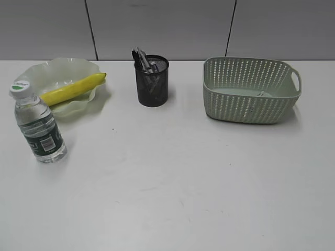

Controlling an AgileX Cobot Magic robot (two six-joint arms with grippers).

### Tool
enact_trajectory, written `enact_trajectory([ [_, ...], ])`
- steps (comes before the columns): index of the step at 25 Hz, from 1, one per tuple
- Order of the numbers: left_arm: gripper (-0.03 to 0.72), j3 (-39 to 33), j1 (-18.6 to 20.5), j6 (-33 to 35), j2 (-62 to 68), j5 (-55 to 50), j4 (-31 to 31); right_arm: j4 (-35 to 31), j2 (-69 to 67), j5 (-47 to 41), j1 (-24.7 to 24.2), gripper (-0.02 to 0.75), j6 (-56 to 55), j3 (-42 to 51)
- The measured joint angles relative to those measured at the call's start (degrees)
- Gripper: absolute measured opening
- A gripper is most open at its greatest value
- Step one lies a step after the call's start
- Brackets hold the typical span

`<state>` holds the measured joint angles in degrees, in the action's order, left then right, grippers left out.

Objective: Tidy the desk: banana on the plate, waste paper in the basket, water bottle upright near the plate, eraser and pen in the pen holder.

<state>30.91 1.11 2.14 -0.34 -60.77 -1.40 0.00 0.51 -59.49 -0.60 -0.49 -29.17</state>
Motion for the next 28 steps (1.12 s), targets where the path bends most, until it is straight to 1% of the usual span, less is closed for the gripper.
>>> enact_trajectory([
  [28,0.237,0.00,0.00,0.00,0.00,0.00,0.00,0.00,0.00,0.00,0.00,0.339,0.00,0.00],
])
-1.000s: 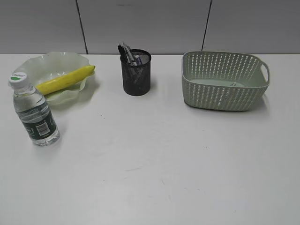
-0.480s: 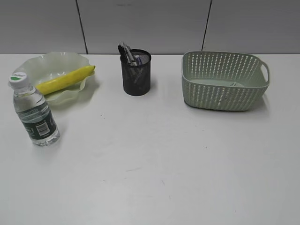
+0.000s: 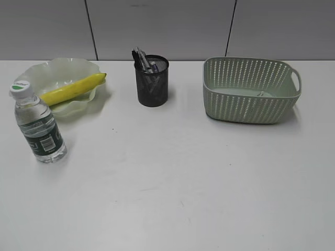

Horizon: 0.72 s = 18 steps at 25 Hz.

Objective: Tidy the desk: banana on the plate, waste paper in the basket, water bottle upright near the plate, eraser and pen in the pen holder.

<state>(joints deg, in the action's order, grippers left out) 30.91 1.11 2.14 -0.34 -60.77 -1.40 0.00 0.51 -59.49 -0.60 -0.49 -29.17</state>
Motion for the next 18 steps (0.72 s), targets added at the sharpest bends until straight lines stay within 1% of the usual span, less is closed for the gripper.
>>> enact_trajectory([
  [18,0.237,0.00,0.00,0.00,0.00,0.00,0.00,0.00,0.00,0.00,0.00,0.339,-0.01,0.00],
])
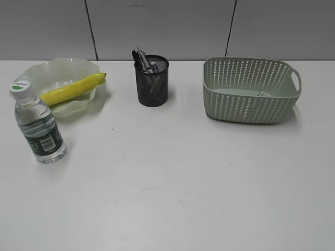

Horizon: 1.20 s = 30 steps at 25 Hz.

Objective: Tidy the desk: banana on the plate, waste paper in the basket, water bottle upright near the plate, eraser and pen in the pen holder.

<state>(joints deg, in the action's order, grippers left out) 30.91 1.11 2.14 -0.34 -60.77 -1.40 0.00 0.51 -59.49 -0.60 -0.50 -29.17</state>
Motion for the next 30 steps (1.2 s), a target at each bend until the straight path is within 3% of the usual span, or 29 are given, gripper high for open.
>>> enact_trajectory([
  [30,0.237,0.00,0.00,0.00,0.00,0.00,0.00,0.00,0.07,0.00,0.00,0.339,0.00,0.00],
])
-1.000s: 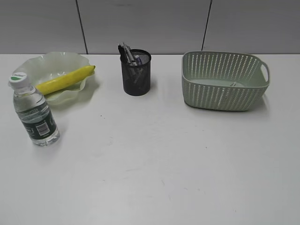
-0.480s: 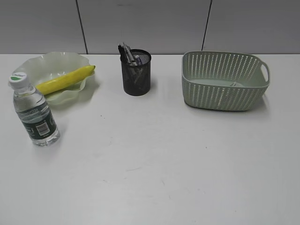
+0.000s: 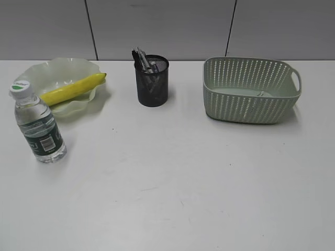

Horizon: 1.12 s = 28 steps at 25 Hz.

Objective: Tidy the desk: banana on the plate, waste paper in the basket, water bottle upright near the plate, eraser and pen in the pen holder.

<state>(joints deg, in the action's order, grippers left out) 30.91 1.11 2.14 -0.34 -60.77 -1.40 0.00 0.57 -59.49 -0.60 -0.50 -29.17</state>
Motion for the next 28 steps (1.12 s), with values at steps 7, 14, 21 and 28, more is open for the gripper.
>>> enact_trajectory([
  [7,0.237,0.00,0.00,0.00,0.00,0.00,0.00,0.00,0.00,0.00,0.00,0.339,0.00,0.00],
  [14,0.237,0.00,0.00,0.00,0.00,0.00,0.00,0.00,0.00,0.00,0.00,0.339,0.00,0.00],
  [21,0.237,0.00,0.00,0.00,0.00,0.00,0.00,0.00,0.00,0.00,0.00,0.339,0.00,0.00],
  [28,0.237,0.00,0.00,0.00,0.00,0.00,0.00,0.00,0.00,0.00,0.00,0.339,0.00,0.00],
])
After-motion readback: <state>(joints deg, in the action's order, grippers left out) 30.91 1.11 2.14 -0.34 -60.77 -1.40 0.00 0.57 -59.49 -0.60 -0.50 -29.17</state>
